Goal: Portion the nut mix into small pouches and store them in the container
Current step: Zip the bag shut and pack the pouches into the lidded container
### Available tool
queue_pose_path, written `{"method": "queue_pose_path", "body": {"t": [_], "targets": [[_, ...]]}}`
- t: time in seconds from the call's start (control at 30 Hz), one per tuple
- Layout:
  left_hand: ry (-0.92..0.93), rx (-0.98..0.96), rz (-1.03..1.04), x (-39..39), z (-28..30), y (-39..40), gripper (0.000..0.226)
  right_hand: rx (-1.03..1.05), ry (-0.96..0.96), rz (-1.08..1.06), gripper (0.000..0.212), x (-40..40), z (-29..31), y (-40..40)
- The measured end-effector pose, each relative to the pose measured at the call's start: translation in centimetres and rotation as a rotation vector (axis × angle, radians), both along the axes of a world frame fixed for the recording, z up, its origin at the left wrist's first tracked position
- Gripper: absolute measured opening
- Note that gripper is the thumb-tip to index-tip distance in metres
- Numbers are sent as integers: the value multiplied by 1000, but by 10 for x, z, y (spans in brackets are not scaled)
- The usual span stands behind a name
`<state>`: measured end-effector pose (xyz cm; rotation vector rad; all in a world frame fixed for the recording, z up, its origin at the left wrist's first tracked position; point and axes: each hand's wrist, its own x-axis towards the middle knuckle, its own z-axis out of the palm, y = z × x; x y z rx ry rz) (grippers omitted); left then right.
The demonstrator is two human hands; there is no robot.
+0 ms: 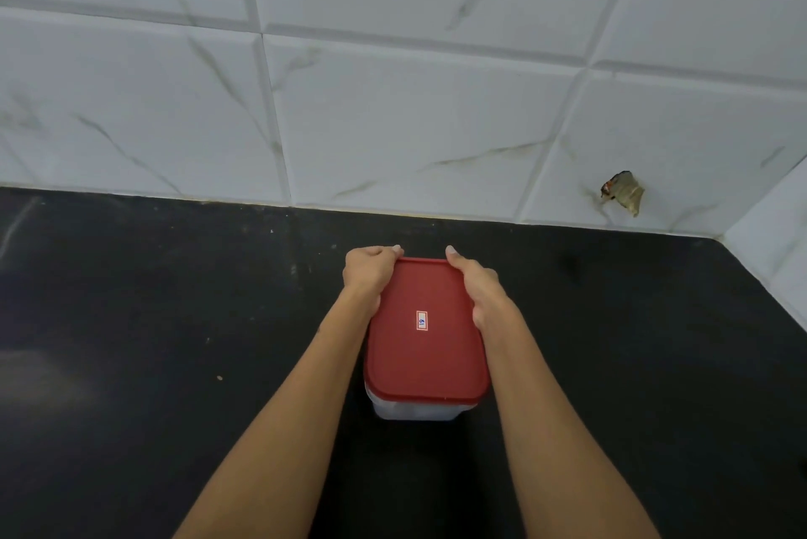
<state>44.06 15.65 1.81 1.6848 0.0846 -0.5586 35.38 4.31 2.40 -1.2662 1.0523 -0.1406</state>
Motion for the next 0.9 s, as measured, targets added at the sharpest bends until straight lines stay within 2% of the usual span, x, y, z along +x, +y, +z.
{"method": "queue_pose_path", "body": {"t": [0.1, 0.2, 0.27, 0.37, 0.43, 0.53, 0.67, 0.8, 0.9], "targets": [[-105, 29, -22, 0, -6, 1, 16, -46, -2, -11, 35, 3, -7, 0], [-293, 110, -59, -3, -7, 1, 21, -164, -9, -33, 41, 7, -15, -2], [-388, 174, -83, -6, -5, 3, 24, -338, -2, -29, 38, 7, -18, 0], [-522, 225, -106, -11, 0, 6, 29, -633, 79, 16, 51, 3, -9, 11], [-692, 267, -112, -18, 5, 9, 33, -802, 82, 65, 55, -1, 1, 19], [-865, 446, -263, -39, 8, 16, 41, -976, 120, 139, 54, -23, 14, 34], [-882, 639, -407, -63, 4, 32, 53, -1076, 271, 264, 55, -52, 9, 68], [-806, 644, -452, -69, 5, 32, 57, -1114, 395, 294, 61, -58, 0, 82], [-809, 638, -473, -72, 4, 33, 58, -1082, 400, 282, 63, -60, -1, 80]]}}
